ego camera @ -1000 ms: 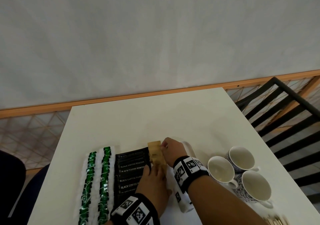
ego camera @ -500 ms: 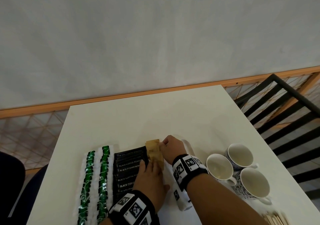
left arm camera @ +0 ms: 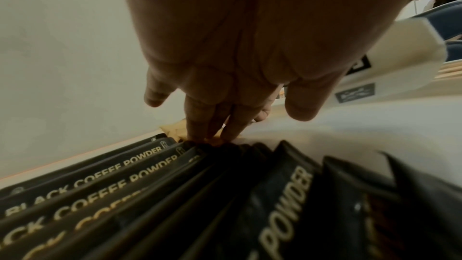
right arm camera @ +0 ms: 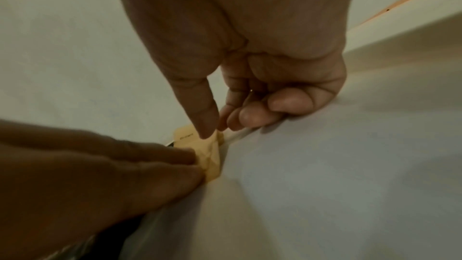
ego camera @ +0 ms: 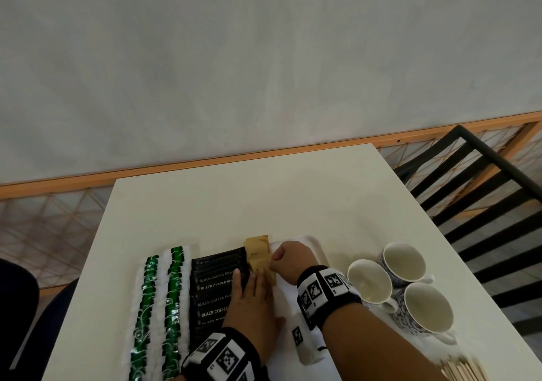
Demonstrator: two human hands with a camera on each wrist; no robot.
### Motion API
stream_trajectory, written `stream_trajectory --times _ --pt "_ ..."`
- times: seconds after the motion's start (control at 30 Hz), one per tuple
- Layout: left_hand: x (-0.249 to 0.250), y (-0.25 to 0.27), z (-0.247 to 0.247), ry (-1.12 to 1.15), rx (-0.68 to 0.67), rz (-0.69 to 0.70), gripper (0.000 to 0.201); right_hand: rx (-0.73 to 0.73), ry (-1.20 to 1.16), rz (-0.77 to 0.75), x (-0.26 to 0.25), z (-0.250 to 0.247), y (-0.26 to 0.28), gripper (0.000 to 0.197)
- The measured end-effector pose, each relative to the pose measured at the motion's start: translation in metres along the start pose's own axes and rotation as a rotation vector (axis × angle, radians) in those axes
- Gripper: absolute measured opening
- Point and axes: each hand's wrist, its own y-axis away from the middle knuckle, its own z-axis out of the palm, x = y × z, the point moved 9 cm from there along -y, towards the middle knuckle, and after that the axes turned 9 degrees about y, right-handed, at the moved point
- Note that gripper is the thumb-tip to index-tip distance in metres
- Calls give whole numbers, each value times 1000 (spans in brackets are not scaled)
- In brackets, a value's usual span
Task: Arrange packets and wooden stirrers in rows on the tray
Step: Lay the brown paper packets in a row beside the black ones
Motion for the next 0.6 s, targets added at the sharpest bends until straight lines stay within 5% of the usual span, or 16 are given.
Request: stream_trajectory --times 0.37,0.6 --pt "-4 1 -9 82 47 -16 70 -4 2 15 -2 0 3 20" --pt "-6 -1 -10 112 77 -19 67 44 134 84 6 14 1 36"
